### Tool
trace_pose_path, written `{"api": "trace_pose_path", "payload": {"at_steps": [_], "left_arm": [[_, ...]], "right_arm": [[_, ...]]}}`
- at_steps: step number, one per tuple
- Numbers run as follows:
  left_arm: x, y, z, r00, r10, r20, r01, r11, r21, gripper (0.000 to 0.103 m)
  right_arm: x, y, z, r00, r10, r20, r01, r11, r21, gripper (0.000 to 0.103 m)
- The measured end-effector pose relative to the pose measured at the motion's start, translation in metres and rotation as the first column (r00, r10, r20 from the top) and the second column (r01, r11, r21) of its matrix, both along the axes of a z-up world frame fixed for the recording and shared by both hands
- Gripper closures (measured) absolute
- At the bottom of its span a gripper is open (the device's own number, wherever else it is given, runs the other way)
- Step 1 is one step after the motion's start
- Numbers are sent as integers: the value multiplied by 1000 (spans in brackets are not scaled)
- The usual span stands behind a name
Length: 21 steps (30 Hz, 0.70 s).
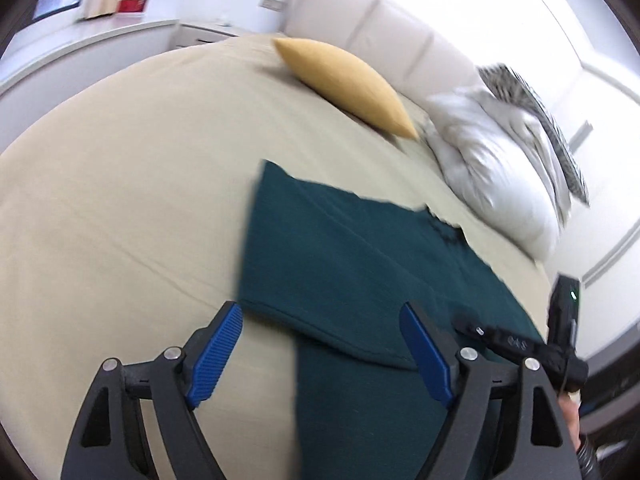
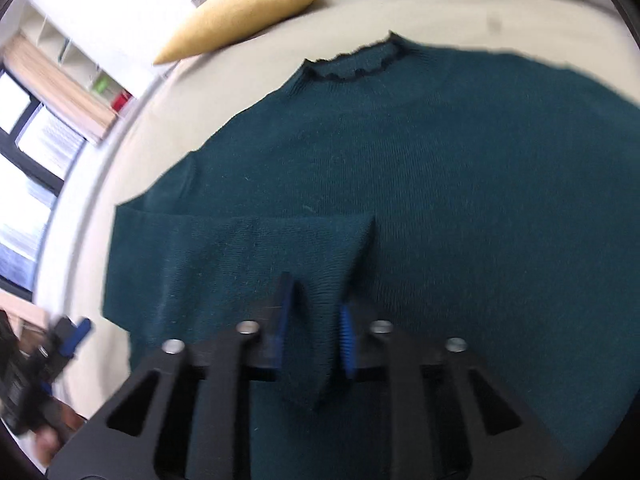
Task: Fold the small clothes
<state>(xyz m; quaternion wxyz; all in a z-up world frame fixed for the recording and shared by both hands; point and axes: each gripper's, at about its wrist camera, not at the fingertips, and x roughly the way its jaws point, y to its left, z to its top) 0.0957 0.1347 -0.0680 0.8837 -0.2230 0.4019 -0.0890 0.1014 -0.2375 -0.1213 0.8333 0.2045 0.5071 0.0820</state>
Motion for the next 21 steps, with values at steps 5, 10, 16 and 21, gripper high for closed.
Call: {"api": "trace_pose_path", "payload": {"at_steps": [5, 10, 16, 21], "left_arm": [[16, 22, 2, 999, 43, -8, -44, 999, -27, 24], [44, 13, 7, 1000, 9, -2, -9, 1000, 16, 24], [93, -19, -6, 997, -39, -74, 47, 994, 101, 29], [125, -40, -24, 990, -47, -133, 67, 986, 151, 58]], "right_arm": [[-10, -10, 36, 995, 21, 97, -14, 997, -72, 97], [-20, -64, 59, 990, -45, 133, 62, 990, -124, 97], [-20, -119, 40, 990, -119, 72, 127, 984, -126, 97], [-15, -120, 29, 992, -108, 69, 116, 985, -130, 97]]}}
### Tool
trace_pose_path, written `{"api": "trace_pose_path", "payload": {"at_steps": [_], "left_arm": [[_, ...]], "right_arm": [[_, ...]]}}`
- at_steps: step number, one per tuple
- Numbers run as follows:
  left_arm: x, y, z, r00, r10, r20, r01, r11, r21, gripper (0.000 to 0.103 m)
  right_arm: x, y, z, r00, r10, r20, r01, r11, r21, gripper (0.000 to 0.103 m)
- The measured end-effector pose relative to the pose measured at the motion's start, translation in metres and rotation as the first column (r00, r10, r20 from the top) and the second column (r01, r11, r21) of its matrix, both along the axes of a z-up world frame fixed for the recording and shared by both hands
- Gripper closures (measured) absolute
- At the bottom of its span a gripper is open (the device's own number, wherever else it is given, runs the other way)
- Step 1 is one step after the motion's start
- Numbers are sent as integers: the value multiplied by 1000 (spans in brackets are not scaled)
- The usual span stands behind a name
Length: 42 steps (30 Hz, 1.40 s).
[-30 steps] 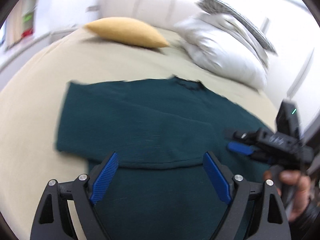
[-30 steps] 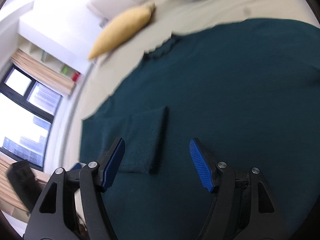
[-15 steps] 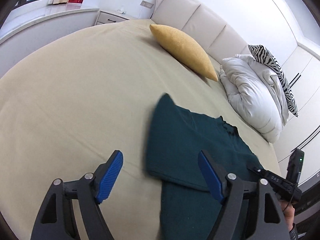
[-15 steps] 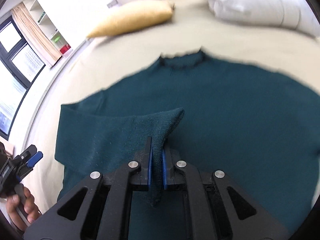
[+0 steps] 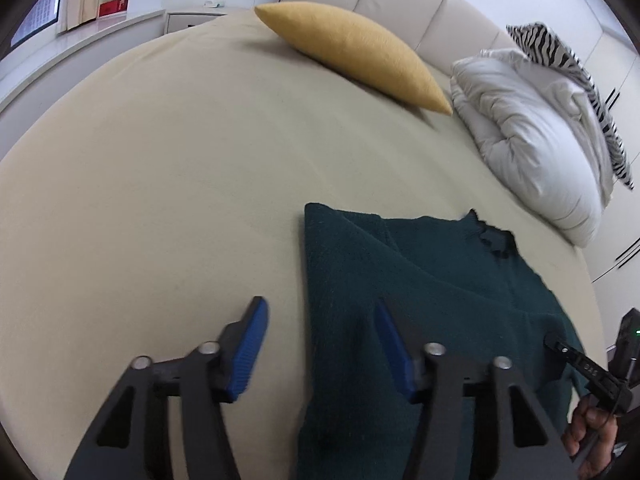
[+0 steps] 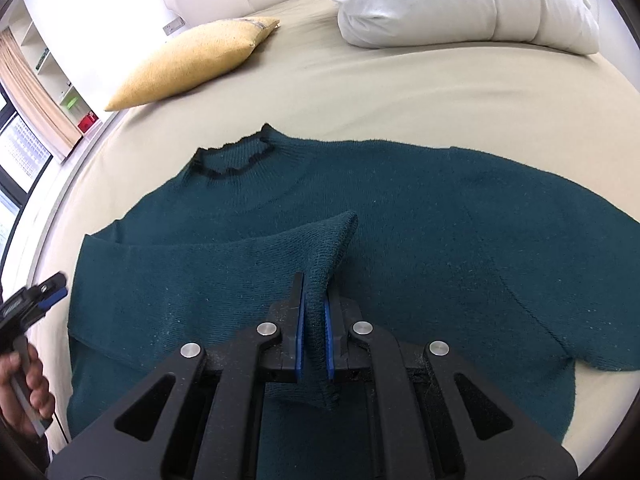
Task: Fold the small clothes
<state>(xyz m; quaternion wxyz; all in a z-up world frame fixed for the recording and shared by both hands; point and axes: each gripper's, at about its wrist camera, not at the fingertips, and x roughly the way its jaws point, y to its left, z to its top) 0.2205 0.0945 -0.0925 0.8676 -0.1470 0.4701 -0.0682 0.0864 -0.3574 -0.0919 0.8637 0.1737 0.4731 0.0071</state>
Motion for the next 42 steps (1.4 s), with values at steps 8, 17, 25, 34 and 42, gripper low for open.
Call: {"api": "trace_pose_path", "payload": {"at_steps": [8, 17, 25, 34, 42], "left_arm": [[5, -11, -14, 998, -56, -40, 58, 997, 53, 75], [-33, -23, -13, 991, -116, -62, 124, 983, 139, 41], [-30, -15, -16, 992, -116, -57, 121, 990, 77, 91], [-30, 24, -19, 999, -25, -37, 29, 994, 105, 102], [-41, 13, 6, 999, -14, 53, 6, 988, 154, 102]], "right_arm": [[18, 11, -16, 999, 43, 0, -43, 999, 10, 96], [18, 27, -10, 997, 77, 13, -77, 997, -18, 96], [17, 32, -4, 996, 86, 13, -86, 996, -36, 96], [23, 56, 18, 991, 128, 50, -126, 991, -38, 96], [30, 38, -14, 998, 41, -46, -42, 999, -34, 96]]}}
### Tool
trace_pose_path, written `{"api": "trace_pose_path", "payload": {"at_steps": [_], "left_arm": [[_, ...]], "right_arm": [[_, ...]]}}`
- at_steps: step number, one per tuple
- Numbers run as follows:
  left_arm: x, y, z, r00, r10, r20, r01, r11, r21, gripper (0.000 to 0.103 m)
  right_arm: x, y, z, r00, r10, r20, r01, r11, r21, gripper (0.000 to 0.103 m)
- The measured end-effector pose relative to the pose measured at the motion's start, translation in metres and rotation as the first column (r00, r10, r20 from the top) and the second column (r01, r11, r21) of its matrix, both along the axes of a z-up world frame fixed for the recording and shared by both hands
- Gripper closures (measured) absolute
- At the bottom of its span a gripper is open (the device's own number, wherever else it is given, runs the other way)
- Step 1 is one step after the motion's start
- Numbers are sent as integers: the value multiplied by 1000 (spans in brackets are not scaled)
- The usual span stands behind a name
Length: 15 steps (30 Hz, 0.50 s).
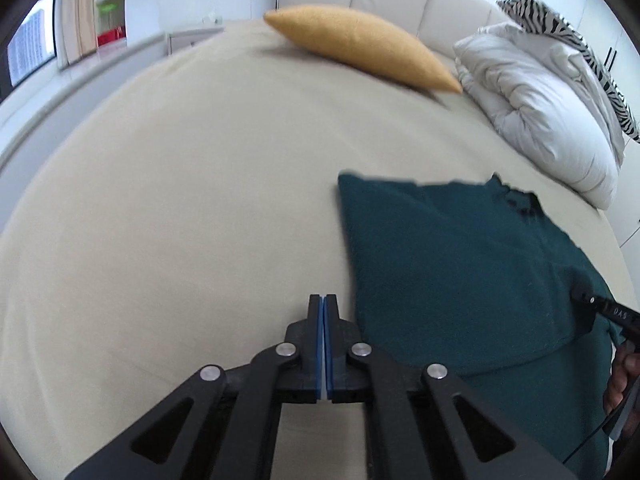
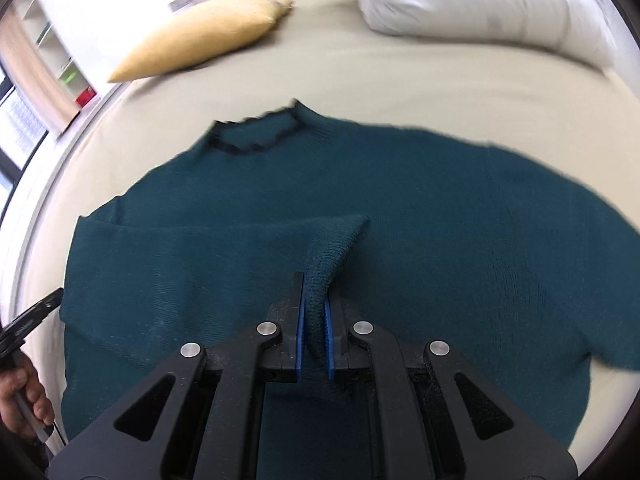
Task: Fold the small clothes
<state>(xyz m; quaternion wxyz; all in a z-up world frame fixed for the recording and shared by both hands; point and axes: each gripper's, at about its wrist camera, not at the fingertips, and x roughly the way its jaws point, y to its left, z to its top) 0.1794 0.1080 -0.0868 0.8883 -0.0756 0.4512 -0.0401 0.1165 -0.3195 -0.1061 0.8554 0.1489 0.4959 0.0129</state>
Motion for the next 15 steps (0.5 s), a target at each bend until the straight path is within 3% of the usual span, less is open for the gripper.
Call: {"api": "trace_pose_path", "payload": {"at_steps": [2, 6, 11, 15], "left_arm": [[-1, -9, 17, 998, -4, 57, 5, 1000, -1, 102], [11, -40, 26, 993, -69, 92, 65, 997, 39, 79], [40, -56, -20, 998, -56, -15, 57, 994, 96, 79], [34, -62, -32, 996, -79, 38, 71, 983, 170, 79]], "right_arm": [[-2, -3, 1, 1000, 7, 20, -7, 1000, 23, 96], [4, 6, 10, 997, 52, 52, -50, 998, -39, 96], [8, 8, 26, 992, 84, 97, -78, 995, -62, 96], [7, -7, 33, 991, 59, 122, -54, 997, -46, 96]]}}
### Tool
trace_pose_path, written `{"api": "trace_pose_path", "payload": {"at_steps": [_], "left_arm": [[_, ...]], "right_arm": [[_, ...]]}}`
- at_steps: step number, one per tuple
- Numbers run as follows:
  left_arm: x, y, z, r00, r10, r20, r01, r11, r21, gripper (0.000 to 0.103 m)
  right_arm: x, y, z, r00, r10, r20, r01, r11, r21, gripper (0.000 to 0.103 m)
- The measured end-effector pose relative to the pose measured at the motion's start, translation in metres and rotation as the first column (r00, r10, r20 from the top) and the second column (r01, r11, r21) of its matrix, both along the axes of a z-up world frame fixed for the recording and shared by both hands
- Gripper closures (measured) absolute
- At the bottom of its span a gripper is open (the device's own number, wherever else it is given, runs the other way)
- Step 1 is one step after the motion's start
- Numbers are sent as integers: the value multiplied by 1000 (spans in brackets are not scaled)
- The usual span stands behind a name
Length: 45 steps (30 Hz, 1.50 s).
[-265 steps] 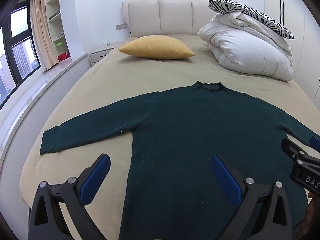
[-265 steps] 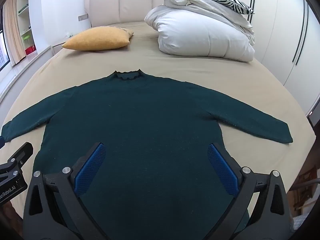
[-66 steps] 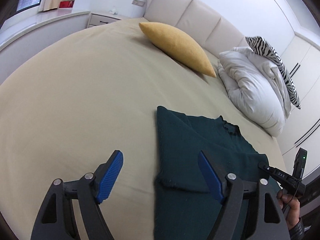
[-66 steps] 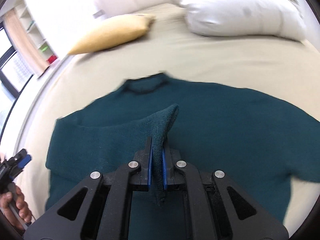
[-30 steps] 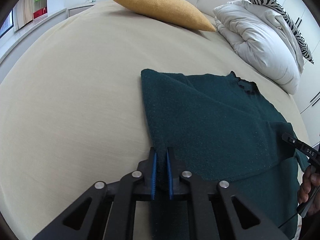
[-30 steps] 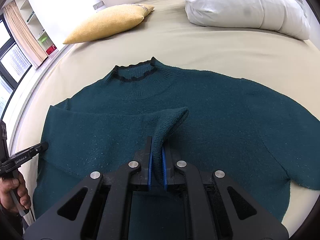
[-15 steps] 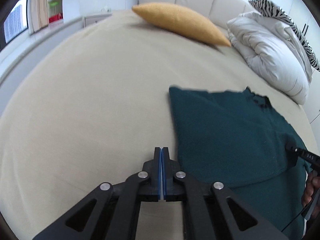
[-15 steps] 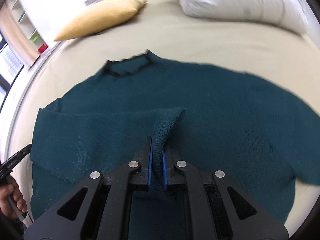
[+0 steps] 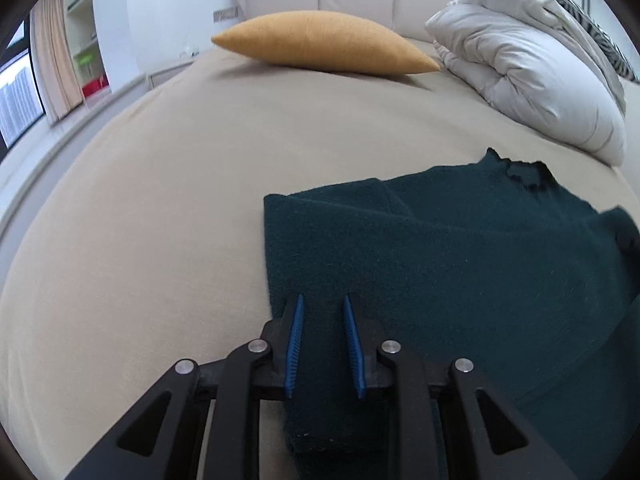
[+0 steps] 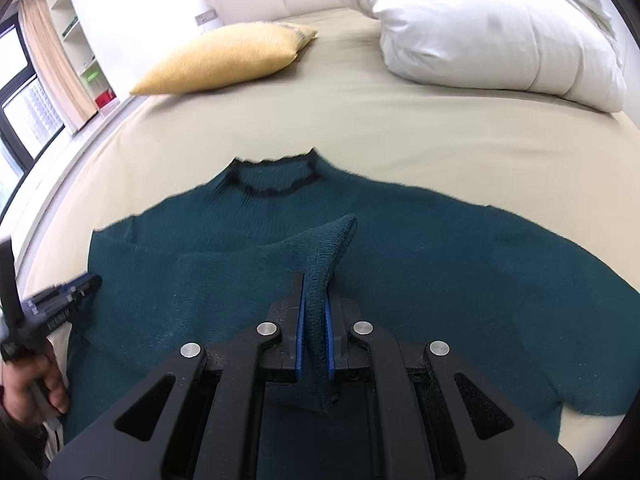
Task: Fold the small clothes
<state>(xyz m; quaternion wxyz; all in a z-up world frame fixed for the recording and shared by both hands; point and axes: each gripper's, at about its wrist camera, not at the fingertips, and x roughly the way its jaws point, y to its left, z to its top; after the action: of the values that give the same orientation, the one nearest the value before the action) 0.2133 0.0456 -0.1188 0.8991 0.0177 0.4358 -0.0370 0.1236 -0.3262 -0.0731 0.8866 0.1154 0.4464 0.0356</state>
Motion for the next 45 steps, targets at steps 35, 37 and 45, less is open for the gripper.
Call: {"api": "trace_pose_path", "payload": {"at_steps": [35, 37, 45], "left_arm": [[-20, -10, 1, 999, -33, 1, 33, 997, -68, 49], [-27, -8, 9, 1000, 1, 5, 0, 997, -81, 48], [-57, -32, 37, 999, -36, 12, 38, 974, -224, 32]], "right_arm": [[-27, -82, -52, 990, -127, -68, 144, 885, 444, 74], [-58, -122, -39, 969, -240, -56, 240, 871, 429, 72], [-248, -324, -44, 662, -744, -91, 680, 545, 490, 33]]}}
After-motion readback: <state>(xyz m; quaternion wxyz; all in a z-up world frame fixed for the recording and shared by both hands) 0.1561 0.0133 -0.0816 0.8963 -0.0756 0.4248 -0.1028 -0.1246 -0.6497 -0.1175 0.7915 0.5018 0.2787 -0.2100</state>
